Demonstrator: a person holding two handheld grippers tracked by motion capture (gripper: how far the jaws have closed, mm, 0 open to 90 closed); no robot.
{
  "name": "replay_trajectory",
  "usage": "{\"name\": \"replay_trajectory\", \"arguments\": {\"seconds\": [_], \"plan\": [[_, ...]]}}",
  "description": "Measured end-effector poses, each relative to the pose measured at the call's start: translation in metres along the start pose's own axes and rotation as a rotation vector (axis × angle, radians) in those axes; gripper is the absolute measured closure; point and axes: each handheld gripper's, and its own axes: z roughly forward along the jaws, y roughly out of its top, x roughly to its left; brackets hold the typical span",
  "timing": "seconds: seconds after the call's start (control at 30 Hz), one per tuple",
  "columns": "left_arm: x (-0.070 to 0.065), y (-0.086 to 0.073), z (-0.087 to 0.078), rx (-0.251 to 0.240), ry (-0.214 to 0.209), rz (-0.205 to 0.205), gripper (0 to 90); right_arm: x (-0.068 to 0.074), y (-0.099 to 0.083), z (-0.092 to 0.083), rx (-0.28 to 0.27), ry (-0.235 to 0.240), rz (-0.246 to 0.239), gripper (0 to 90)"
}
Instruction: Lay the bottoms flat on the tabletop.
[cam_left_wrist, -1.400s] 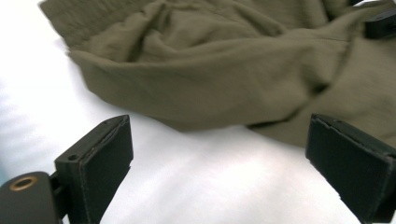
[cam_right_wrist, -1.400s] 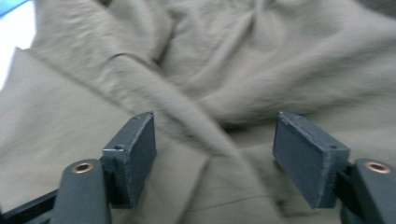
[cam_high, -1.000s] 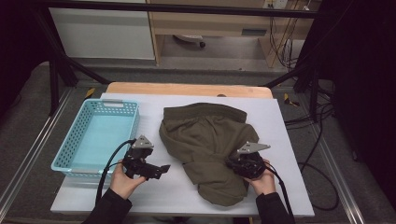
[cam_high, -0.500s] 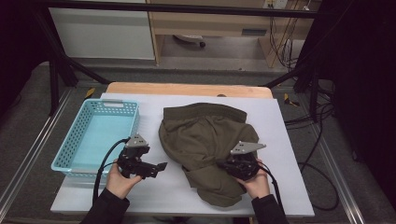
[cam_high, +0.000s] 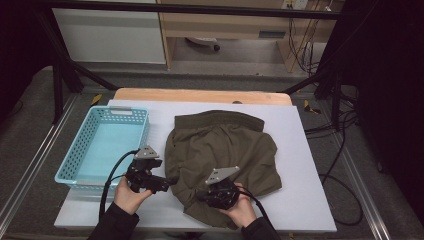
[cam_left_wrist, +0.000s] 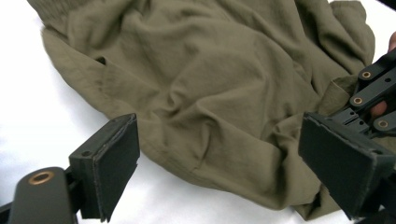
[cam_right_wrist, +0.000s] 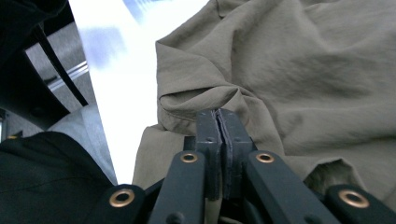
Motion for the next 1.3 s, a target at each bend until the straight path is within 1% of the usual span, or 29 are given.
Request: {"name": "replay_trajectory", "arguments": {"seconds": [0.03, 0.1, 0.13, 0.17, 0.2, 0.23, 0.27, 0.33, 0.37, 0.4, 0.43, 0.47, 0.5, 0.53, 0.57, 0.63, 0.7, 0.73, 0.8, 0.83, 0.9, 0.93, 1.03, 1.1, 1.13, 1.2, 1.23, 1.27, 1.3], "plan": [[-0.001, -0.002, 0.001, 0.005, -0.001, -0.001, 13.3, 0.001, 0.000, 0.000, 0.002, -0.003, -0.011, 84.9], [-0.004, -0.007, 0.004, 0.018, -0.007, -0.005, 15.2, 0.000, 0.002, -0.007, -0.015, -0.002, 0.003, 76.7], [-0.006, -0.010, 0.005, 0.024, -0.004, -0.006, 15.8, -0.001, 0.002, -0.013, -0.035, -0.002, 0.010, 72.9], [-0.007, -0.013, 0.007, 0.031, 0.000, -0.007, 17.3, -0.003, 0.003, -0.021, -0.053, -0.010, 0.015, 69.2], [-0.008, -0.015, 0.009, 0.037, -0.001, -0.009, 18.3, -0.005, 0.003, -0.030, -0.075, -0.022, 0.017, 63.4], [-0.009, -0.018, 0.011, 0.043, -0.007, -0.015, 19.7, -0.007, 0.003, -0.039, -0.099, -0.032, 0.025, 59.6], [-0.010, -0.021, 0.012, 0.050, -0.005, -0.019, 20.6, -0.010, 0.002, -0.048, -0.117, -0.043, 0.031, 58.8], [-0.010, -0.026, 0.014, 0.050, -0.016, -0.038, 23.2, -0.016, 0.000, -0.065, -0.154, -0.082, 0.037, 51.7], [-0.010, -0.028, 0.015, 0.052, -0.022, -0.043, 24.6, -0.020, -0.002, -0.072, -0.171, -0.098, 0.048, 49.7], [-0.011, -0.030, 0.016, 0.051, -0.031, -0.041, 27.5, -0.024, -0.005, -0.078, -0.181, -0.117, 0.058, 48.3], [-0.012, -0.032, 0.016, 0.040, -0.039, -0.035, 32.3, -0.029, -0.008, -0.084, -0.184, -0.148, 0.063, 46.0], [-0.014, -0.033, 0.016, 0.033, -0.044, -0.031, 35.1, -0.033, -0.012, -0.088, -0.180, -0.193, 0.068, 43.6], [-0.016, -0.033, 0.016, 0.034, -0.048, -0.027, 35.5, -0.038, -0.016, -0.091, -0.164, -0.234, 0.076, 42.6], [-0.019, -0.033, 0.017, 0.038, -0.053, -0.018, 35.7, -0.042, -0.021, -0.093, -0.150, -0.268, 0.085, 41.7], [-0.021, -0.032, 0.018, 0.040, -0.056, -0.010, 36.4, -0.045, -0.027, -0.094, -0.139, -0.290, 0.101, 41.1], [-0.028, -0.031, 0.020, 0.042, -0.069, 0.011, 38.1, -0.051, -0.037, -0.095, -0.123, -0.300, 0.126, 40.6], [-0.035, -0.030, 0.024, 0.049, -0.074, 0.034, 39.9, -0.054, -0.045, -0.096, -0.108, -0.311, 0.135, 40.4], [-0.037, -0.030, 0.026, 0.057, -0.070, 0.045, 41.7, -0.056, -0.048, -0.097, -0.101, -0.314, 0.141, 40.4], [-0.042, -0.030, 0.032, 0.077, -0.061, 0.062, 45.4, -0.058, -0.053, -0.100, -0.099, -0.336, 0.151, 40.8], [-0.043, -0.030, 0.034, 0.081, -0.053, 0.069, 47.9, -0.059, -0.055, -0.102, -0.100, -0.346, 0.164, 41.2], [-0.045, -0.029, 0.038, 0.084, -0.041, 0.081, 54.8, -0.061, -0.058, -0.106, -0.107, -0.350, 0.183, 42.0], [-0.045, -0.029, 0.041, 0.090, -0.040, 0.078, 58.5, -0.062, -0.061, -0.106, -0.109, -0.355, 0.187, 42.0], [-0.046, -0.030, 0.045, 0.109, -0.030, 0.088, 69.2, -0.063, -0.069, -0.103, -0.087, -0.358, 0.193, 42.5], [-0.047, -0.030, 0.045, 0.119, -0.026, 0.097, 76.3, -0.063, -0.074, -0.100, -0.070, -0.351, 0.206, 44.6], [-0.047, -0.030, 0.045, 0.125, -0.029, 0.100, 79.2, -0.063, -0.076, -0.098, -0.065, -0.345, 0.209, 47.1], [-0.046, -0.030, 0.044, 0.126, -0.027, 0.105, 83.5, -0.062, -0.079, -0.094, -0.046, -0.344, 0.216, 57.0], [-0.045, -0.030, 0.042, 0.126, -0.028, 0.110, 84.4, -0.062, -0.079, -0.092, -0.049, -0.343, 0.219, 61.6], [-0.044, -0.029, 0.040, 0.127, -0.027, 0.111, 85.0, -0.062, -0.079, -0.091, -0.044, -0.338, 0.220, 70.5], [-0.042, -0.029, 0.037, 0.122, -0.027, 0.108, 85.5, -0.062, -0.079, -0.091, -0.035, -0.331, 0.217, 76.2]]}}
